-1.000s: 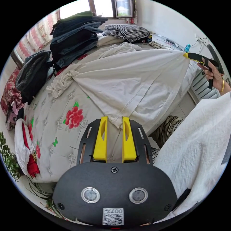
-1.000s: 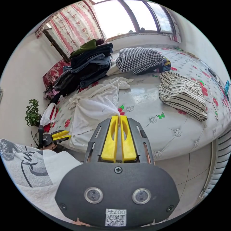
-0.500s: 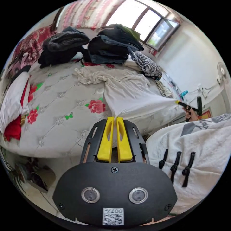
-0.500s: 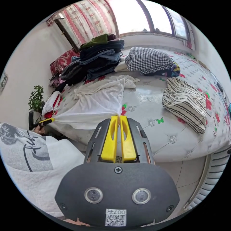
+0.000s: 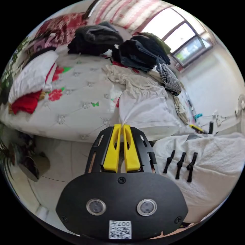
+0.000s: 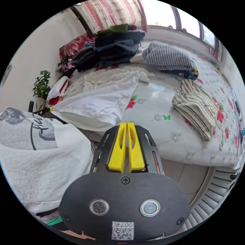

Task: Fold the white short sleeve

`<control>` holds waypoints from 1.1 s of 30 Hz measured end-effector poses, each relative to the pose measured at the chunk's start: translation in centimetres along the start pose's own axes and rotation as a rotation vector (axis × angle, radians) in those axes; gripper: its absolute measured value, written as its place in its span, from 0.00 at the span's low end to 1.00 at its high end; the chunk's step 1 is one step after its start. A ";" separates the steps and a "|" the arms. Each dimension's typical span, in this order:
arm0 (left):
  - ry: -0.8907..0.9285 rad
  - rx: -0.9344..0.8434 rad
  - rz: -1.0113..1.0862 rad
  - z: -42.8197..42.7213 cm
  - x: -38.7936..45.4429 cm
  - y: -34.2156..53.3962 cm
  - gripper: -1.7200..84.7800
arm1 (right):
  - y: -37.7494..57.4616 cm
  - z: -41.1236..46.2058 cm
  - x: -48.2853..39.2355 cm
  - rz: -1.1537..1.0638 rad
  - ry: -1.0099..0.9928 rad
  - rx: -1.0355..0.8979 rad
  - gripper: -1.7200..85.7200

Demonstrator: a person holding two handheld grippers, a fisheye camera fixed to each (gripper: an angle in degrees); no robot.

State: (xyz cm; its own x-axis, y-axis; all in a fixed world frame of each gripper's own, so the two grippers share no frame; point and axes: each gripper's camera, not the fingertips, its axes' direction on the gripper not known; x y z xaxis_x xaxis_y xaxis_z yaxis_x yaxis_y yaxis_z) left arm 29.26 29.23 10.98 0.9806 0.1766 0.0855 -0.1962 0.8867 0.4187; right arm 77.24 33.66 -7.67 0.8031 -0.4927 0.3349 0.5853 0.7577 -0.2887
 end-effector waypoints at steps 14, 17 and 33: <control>0.068 -0.003 -0.037 3.3 -1.0 -3.2 0.01 | -3.2 11.7 -11.4 -0.206 -0.036 -0.098 0.08; 0.068 0.005 -0.054 3.0 -1.6 -3.1 0.01 | -2.3 13.2 -13.0 -0.263 0.036 -0.154 0.10; 0.002 -0.034 -0.049 3.5 -1.8 -3.1 0.01 | -0.8 16.0 -18.6 -0.486 0.376 -0.162 0.02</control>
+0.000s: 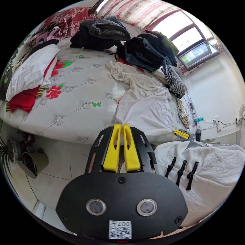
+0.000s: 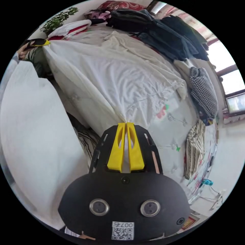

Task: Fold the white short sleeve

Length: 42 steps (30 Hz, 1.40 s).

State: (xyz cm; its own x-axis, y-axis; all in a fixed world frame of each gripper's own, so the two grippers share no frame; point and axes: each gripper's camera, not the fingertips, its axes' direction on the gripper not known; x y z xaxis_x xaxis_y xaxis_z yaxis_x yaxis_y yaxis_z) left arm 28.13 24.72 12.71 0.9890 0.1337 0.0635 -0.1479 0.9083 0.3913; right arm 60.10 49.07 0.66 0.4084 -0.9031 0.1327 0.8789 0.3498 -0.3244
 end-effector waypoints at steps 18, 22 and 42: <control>0.024 -0.102 0.142 2.0 2.2 3.9 0.01 | 13.1 -5.3 9.1 0.460 -0.291 0.127 0.02; 0.170 0.004 0.010 1.9 0.0 0.7 0.01 | 12.2 -5.4 11.6 0.448 -0.299 0.153 0.02; 0.349 0.566 0.624 -28.8 10.8 -6.8 0.01 | 15.4 -40.8 22.1 0.144 0.009 0.981 0.02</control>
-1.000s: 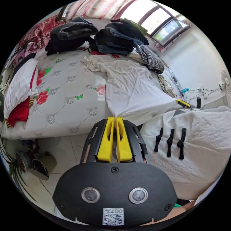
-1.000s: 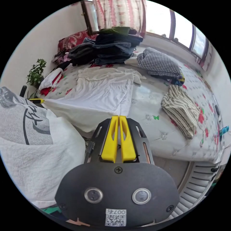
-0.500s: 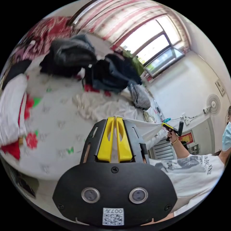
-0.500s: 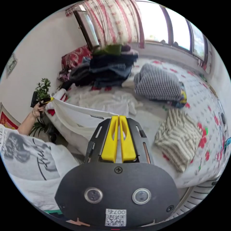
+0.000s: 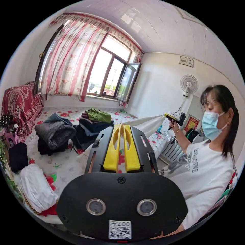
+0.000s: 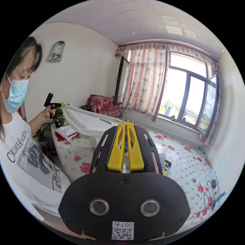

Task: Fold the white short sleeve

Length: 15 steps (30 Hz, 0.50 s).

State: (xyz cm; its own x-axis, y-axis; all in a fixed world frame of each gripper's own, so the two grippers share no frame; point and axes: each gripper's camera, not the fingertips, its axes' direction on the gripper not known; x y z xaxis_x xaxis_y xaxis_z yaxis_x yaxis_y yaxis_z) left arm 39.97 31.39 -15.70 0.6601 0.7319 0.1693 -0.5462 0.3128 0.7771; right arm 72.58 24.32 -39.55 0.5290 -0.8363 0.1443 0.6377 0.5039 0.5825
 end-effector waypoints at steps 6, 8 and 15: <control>0.003 -0.198 -0.182 0.7 -0.1 13.8 0.01 | 11.9 2.4 -3.5 0.204 -0.091 -0.308 0.02; -0.040 -0.309 -0.360 2.4 -2.1 20.8 0.01 | 16.7 4.5 -3.9 0.316 -0.119 -0.421 0.02; -0.142 -0.505 -0.701 6.8 -5.6 33.0 0.01 | 30.5 11.1 -2.0 0.731 -0.214 -0.633 0.02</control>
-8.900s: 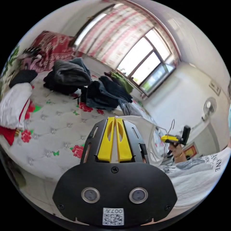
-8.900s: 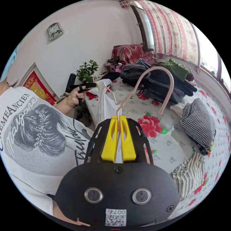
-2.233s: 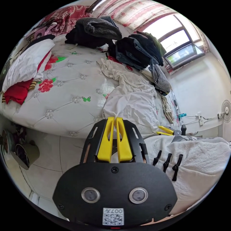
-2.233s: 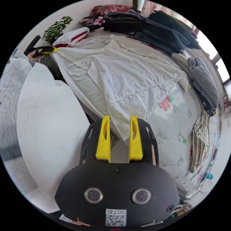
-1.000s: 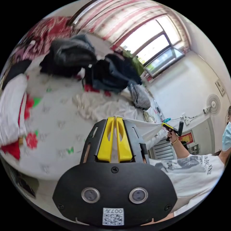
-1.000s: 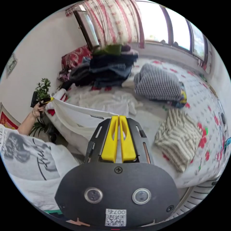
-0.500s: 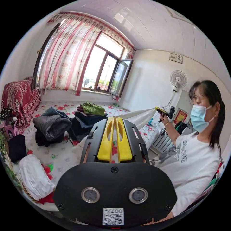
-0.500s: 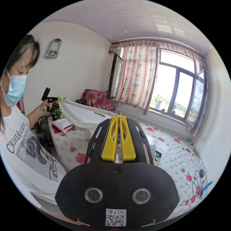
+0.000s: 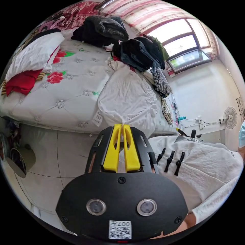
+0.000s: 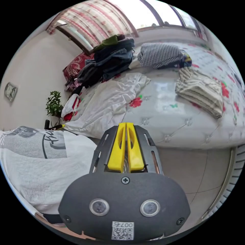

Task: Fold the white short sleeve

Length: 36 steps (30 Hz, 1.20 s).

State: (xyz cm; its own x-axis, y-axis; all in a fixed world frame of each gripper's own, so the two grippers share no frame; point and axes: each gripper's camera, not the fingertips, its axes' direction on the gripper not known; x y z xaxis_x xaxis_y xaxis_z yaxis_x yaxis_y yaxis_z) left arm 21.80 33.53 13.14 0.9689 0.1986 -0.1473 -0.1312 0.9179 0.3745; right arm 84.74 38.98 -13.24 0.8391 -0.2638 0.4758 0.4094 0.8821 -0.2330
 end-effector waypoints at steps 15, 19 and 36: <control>0.078 0.055 0.169 -2.2 11.5 -5.9 0.01 | -2.6 19.9 -0.2 0.060 -0.183 -0.394 0.09; 0.074 0.095 0.275 -4.1 16.1 -8.7 0.01 | -4.7 23.3 0.9 0.151 -0.262 -0.443 0.05; -0.151 0.054 0.058 5.7 14.3 -11.4 0.01 | -14.6 6.7 4.1 -0.065 0.092 -0.021 0.05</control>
State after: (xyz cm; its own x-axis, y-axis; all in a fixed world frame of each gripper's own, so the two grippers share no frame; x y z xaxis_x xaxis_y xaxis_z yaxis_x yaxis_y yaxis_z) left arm 38.33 23.92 11.99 0.9811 0.1932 0.0141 -0.1805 0.8856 0.4280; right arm 79.82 27.64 -2.25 0.8391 -0.3559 0.4113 0.4710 0.8537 -0.2222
